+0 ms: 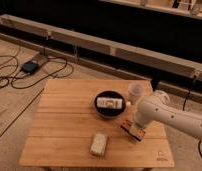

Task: Place the eraser on the white sponge

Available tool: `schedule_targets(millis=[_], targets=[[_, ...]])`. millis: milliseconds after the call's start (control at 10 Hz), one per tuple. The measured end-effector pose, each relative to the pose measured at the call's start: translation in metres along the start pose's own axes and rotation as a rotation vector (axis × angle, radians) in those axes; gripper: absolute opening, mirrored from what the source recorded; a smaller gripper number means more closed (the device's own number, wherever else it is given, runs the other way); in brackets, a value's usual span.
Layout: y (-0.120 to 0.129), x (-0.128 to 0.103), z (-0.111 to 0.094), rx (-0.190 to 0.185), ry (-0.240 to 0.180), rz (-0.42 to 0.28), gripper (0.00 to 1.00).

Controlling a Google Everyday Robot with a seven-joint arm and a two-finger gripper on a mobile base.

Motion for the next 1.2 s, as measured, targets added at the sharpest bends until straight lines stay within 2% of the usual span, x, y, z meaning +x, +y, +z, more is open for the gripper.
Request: schedule_targets(millis=[200, 600, 1000, 1200], targets=[[-0.025, 0.035, -0.011, 0.029, 0.025, -0.106, 0.00], [-0.075, 0.089, -0.025, 0.097, 0.047, -0.306, 0.00], [-0.106, 0.110, -0.016, 0.166, 0.041, -0.402, 0.00], [-0.114, 0.116, -0.008, 0.196, 0.046, -0.416, 0.01]])
